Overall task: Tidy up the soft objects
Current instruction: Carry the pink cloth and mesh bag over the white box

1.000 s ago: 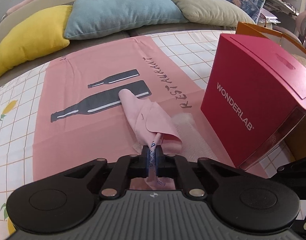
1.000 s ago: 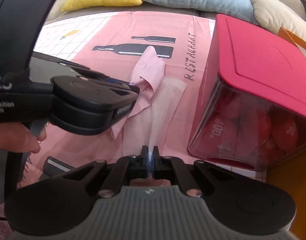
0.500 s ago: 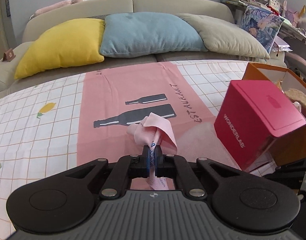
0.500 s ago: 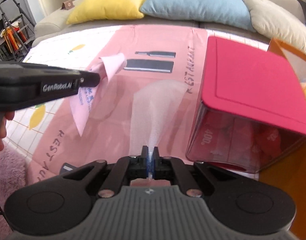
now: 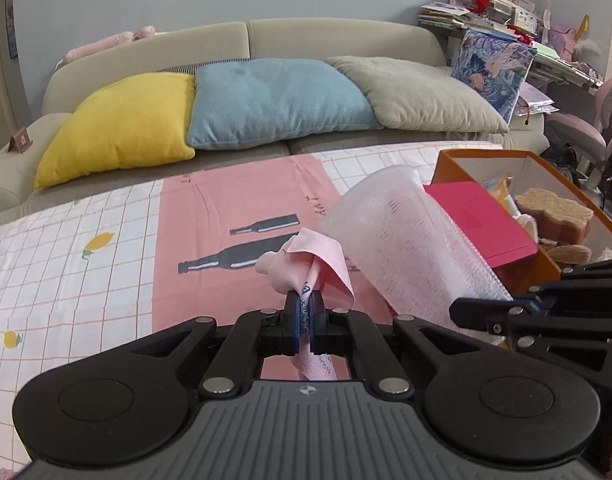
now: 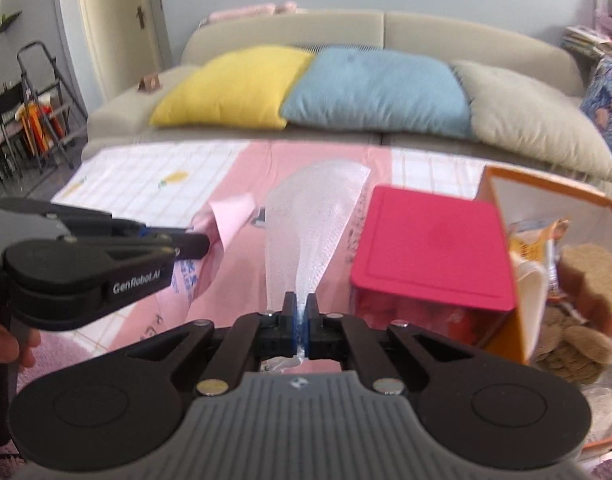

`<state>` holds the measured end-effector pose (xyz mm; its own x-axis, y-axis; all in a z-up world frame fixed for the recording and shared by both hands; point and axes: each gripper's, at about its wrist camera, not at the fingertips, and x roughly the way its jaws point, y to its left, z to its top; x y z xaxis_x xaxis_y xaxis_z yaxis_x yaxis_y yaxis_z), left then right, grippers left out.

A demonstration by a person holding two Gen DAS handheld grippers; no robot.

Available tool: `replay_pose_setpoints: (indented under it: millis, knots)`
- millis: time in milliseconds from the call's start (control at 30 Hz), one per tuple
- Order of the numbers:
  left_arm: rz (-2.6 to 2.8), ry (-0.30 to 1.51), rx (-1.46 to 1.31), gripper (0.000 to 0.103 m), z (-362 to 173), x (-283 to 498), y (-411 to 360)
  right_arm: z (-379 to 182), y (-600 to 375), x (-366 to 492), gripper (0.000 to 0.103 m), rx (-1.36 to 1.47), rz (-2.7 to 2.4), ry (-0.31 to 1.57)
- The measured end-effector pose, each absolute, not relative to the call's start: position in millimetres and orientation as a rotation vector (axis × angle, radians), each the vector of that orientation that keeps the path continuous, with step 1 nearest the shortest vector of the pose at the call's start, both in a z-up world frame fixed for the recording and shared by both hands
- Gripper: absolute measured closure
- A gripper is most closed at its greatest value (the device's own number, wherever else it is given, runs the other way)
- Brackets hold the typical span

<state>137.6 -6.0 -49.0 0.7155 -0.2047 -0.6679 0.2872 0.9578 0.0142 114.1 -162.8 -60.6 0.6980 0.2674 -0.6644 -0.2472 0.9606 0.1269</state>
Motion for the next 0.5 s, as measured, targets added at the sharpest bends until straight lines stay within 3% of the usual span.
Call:
replay_pose_setpoints:
  millis: [500]
  knots:
    - [-0.457, 0.615, 0.128, 0.099, 6, 110, -77, -29, -270, 63, 0.103, 0.15, 0.047, 0.596]
